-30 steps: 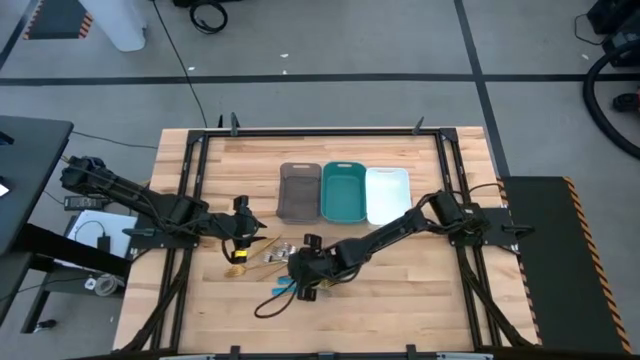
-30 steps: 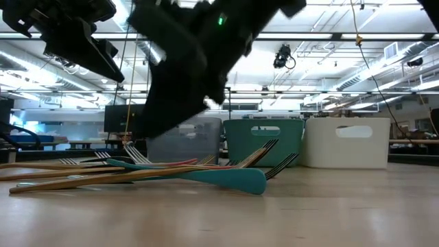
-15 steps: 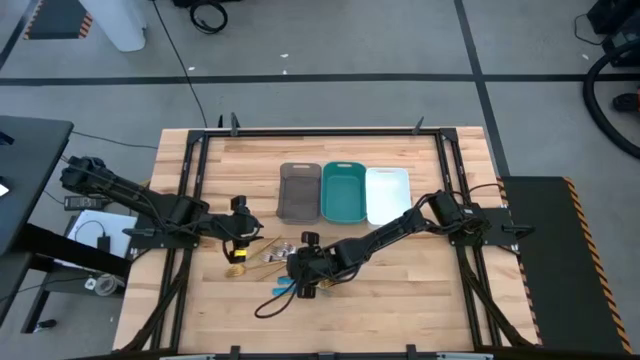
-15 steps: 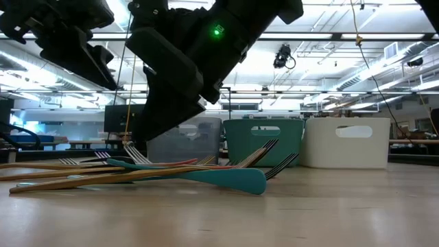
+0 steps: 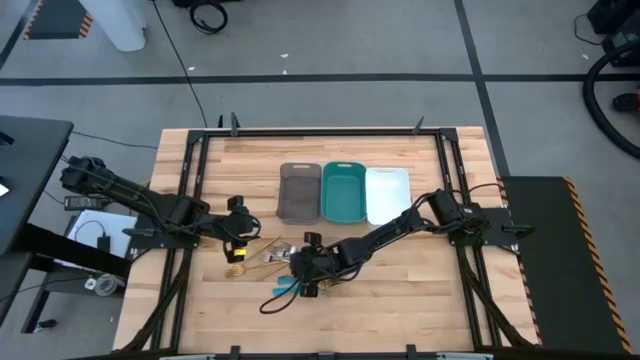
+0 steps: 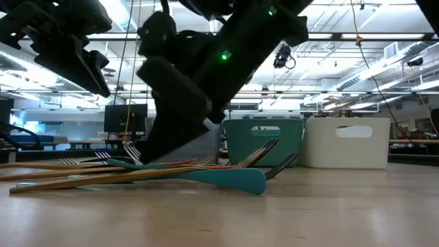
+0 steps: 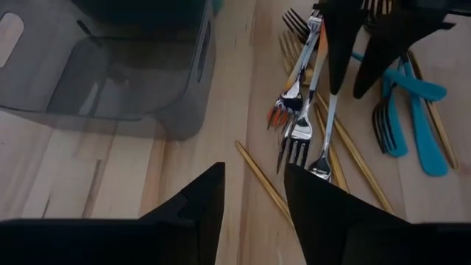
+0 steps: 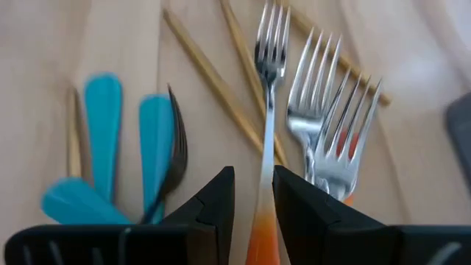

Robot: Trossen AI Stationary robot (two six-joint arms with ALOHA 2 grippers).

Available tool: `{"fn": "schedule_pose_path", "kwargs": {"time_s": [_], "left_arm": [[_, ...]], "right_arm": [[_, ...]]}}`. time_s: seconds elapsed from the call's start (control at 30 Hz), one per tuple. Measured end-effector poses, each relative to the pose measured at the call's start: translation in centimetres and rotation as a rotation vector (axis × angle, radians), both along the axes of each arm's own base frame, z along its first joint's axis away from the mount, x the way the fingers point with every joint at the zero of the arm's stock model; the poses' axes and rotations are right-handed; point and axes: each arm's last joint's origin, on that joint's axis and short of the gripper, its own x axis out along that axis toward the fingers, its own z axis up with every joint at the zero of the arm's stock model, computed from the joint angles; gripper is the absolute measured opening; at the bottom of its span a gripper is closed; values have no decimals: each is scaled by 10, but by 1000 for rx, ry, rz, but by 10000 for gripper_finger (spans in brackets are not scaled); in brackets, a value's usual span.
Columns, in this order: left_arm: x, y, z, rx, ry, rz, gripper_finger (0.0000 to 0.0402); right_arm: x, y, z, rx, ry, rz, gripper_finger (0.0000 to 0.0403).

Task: Sort silverware by color (type)
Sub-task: Put the orange fork into the white bin

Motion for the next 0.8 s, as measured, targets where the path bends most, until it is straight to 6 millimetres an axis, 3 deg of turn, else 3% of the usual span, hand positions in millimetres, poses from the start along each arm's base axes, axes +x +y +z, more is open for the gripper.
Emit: {"fn": "schedule_pose_path", "kwargs": {"time_s": [0.17, 0.5, 0.8], "left_arm": [[0, 0, 0, 0, -1, 0, 151], [0, 0, 0, 1, -6, -3, 151], [1, 0, 1, 2, -7, -4, 151]], "right_arm": [[-5, -5, -11, -8, 5, -2, 103], [-8, -6, -15, -11, 25, 0, 100], [-8, -6, -15, -5, 26, -5, 56]]}}
